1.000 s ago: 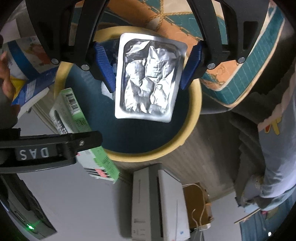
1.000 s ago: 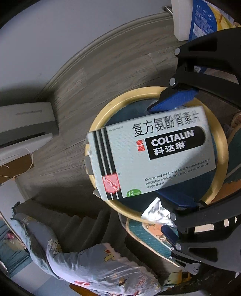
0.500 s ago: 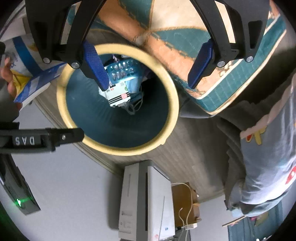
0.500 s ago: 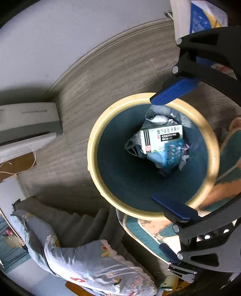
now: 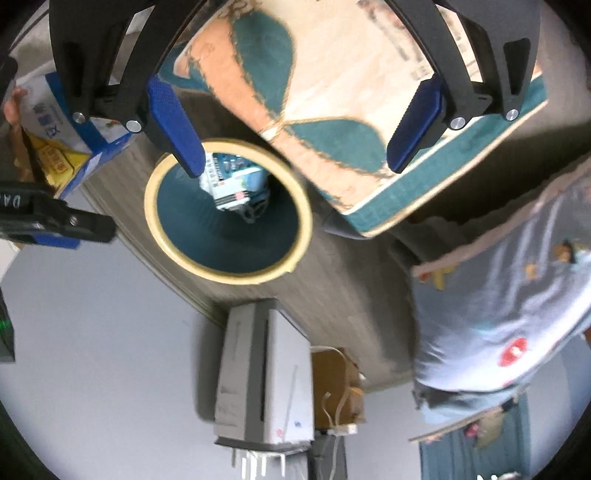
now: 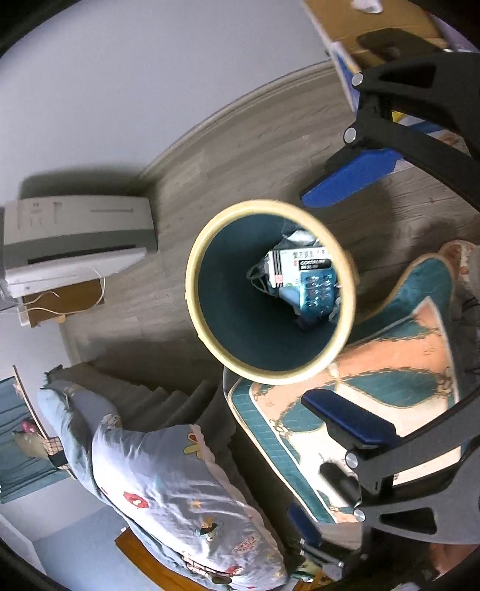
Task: Collect trash
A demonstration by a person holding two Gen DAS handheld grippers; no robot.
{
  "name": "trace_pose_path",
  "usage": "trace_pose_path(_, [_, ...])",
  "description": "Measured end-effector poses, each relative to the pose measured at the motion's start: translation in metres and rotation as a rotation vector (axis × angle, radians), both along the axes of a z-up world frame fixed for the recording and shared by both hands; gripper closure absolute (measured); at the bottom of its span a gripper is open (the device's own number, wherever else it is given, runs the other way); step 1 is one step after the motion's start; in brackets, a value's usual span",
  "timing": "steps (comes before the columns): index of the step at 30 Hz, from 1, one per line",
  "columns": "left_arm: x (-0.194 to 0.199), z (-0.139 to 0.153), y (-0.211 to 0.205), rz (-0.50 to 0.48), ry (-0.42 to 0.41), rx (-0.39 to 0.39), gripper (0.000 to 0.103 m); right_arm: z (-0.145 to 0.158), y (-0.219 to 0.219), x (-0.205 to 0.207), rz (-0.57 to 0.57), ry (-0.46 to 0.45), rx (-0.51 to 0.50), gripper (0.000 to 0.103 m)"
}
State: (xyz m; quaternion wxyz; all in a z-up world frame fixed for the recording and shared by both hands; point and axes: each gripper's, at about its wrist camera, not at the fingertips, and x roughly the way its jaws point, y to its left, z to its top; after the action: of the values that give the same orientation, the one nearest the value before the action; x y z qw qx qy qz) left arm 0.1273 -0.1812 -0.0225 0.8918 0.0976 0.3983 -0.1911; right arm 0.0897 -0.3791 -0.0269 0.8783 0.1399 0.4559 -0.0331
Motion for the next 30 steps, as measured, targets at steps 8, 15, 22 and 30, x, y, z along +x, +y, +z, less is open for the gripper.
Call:
trace_pose_path(8, [-0.039,0.02,0.014,0.006,-0.016,-0.077,0.005,0.008,0.007,-0.036,-0.023,-0.01,-0.068,0.006])
trace_pose_path(15, [-0.04,0.011,0.017,0.045,-0.035,-0.049,0.005,0.012,0.025,-0.038,-0.006,-0.057,-0.084,0.006])
trace_pose_path(22, [-0.033,0.008,0.025,0.073,-0.019,-0.06,0.005,0.008,0.032,-0.034,-0.007,-0.053,-0.083,0.006])
trace_pose_path(30, [-0.032,0.005,0.022,0.067,-0.014,-0.032,0.005,0.008,0.031,-0.032,-0.02,-0.052,-0.075,0.006])
